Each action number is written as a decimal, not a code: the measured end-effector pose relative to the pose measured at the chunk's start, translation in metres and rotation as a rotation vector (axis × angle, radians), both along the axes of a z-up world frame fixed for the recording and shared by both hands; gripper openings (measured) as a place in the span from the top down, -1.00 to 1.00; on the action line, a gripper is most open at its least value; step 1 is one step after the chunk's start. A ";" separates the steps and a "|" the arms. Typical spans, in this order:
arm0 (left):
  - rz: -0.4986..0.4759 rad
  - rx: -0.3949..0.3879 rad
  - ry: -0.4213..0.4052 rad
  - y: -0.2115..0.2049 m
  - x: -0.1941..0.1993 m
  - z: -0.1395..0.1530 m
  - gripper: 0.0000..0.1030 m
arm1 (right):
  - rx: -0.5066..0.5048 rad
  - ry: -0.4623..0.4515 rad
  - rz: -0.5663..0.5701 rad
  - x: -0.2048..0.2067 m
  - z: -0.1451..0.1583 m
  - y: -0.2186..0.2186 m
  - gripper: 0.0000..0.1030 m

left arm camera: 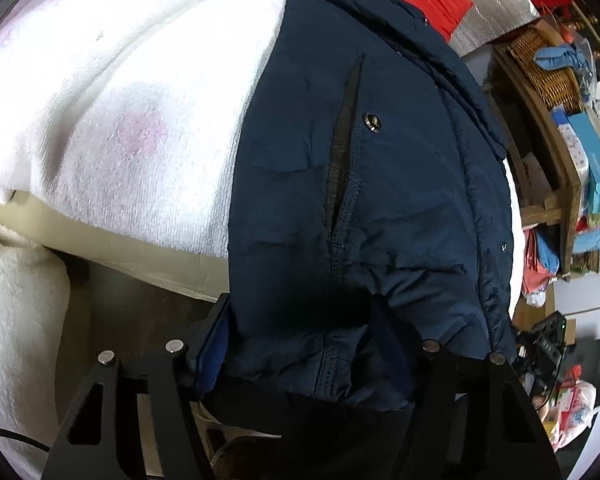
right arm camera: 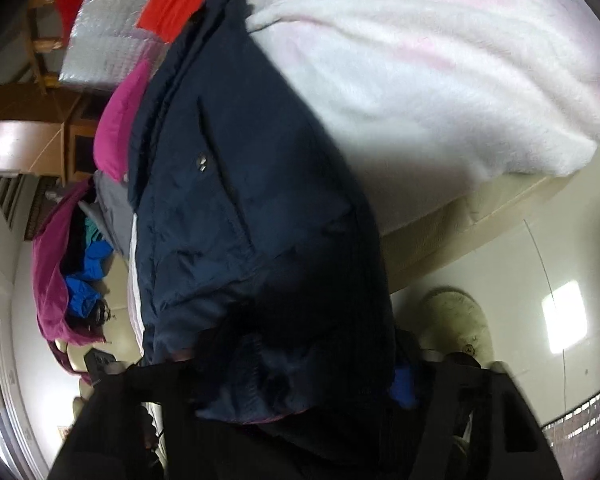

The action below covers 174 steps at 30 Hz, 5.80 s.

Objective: Fold large clothes

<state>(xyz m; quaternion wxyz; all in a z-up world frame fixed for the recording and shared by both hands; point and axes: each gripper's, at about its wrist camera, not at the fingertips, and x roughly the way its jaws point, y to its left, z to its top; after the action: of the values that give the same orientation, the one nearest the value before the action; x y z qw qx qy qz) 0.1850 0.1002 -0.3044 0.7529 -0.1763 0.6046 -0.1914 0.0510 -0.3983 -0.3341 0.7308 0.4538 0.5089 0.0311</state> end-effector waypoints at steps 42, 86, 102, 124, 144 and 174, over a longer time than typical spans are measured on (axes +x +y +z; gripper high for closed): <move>0.008 -0.230 0.032 0.038 -0.008 -0.017 -0.24 | 0.015 0.004 0.024 0.019 0.005 0.004 0.48; -0.085 -0.158 -0.027 0.031 0.019 0.004 0.33 | -0.059 -0.065 0.107 0.025 0.039 0.010 0.55; -0.190 -0.187 -0.324 0.007 0.079 0.145 0.66 | -0.182 -0.385 0.046 0.091 0.158 -0.008 0.73; 0.043 -0.037 -0.254 -0.086 0.410 0.104 0.70 | -0.393 -0.385 -0.143 0.418 0.165 -0.060 0.74; 0.168 -0.379 -0.263 -0.064 0.443 0.079 -0.38 | 0.070 -0.461 -0.353 0.444 0.100 -0.130 -0.74; 0.441 -0.002 -0.206 -0.023 0.240 0.047 -0.74 | 0.048 -0.284 -0.307 0.250 0.056 -0.046 -0.73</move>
<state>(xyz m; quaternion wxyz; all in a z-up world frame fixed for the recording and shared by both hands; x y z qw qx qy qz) 0.4254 0.0775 -0.2573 0.8340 -0.2844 0.4711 -0.0400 0.3008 -0.4440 -0.2782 0.7804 0.5343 0.3247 -0.0048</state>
